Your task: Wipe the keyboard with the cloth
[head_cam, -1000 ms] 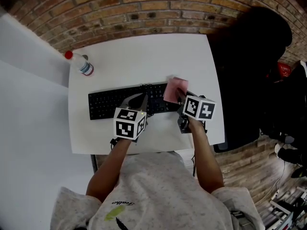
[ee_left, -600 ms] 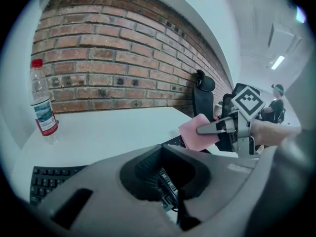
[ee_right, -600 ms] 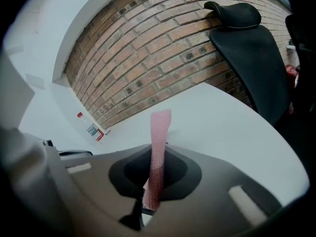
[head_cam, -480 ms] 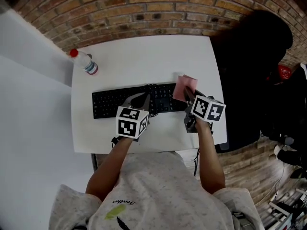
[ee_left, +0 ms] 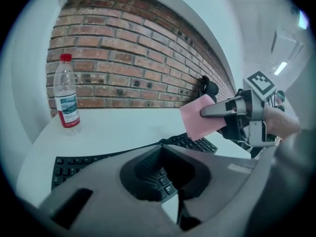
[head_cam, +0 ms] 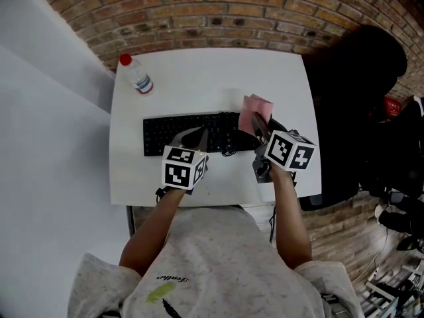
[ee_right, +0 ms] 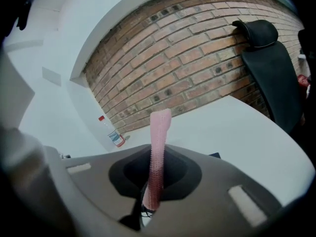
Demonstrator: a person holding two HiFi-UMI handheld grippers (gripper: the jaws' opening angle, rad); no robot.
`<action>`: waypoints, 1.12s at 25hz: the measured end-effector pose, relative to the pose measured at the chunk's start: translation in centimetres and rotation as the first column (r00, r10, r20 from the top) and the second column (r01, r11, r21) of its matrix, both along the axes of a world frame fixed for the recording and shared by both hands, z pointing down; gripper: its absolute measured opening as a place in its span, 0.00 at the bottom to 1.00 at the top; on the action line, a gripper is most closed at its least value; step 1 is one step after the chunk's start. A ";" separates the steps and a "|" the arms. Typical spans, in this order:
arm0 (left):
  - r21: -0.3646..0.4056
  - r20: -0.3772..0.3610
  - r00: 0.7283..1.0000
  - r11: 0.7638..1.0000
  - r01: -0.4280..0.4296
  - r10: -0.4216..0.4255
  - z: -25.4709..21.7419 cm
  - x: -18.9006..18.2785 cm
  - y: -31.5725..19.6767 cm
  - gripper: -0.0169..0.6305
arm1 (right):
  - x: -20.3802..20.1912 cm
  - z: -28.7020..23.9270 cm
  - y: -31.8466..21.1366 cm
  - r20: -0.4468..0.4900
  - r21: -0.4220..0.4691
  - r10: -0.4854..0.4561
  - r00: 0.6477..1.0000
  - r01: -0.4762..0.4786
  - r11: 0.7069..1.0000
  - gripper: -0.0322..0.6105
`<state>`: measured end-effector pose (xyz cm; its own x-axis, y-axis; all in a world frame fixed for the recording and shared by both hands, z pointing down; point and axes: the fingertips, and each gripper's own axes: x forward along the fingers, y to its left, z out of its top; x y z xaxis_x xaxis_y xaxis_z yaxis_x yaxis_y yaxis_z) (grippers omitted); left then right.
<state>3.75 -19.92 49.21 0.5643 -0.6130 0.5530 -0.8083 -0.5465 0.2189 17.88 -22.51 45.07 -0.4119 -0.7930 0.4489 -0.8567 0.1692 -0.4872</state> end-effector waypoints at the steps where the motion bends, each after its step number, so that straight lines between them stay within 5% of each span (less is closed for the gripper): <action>1: 0.001 -0.003 1.000 1.000 0.005 -0.005 0.0 -0.7 0.1 0.02 | -1.0 -0.2 0.1 0.004 0.003 -0.009 1.000 0.009 1.000 0.08; 28: -0.030 0.007 0.985 0.985 0.171 -0.171 2.0 -19.8 3.5 0.02 | -27.1 2.0 3.3 0.063 0.007 -0.310 0.949 0.310 0.951 0.08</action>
<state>-16.01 -16.45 51.25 0.4502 -0.6831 0.5751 -0.8902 -0.3937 0.2292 -9.25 -19.25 47.10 -0.6647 -0.6202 0.4166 -0.7299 0.4203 -0.5390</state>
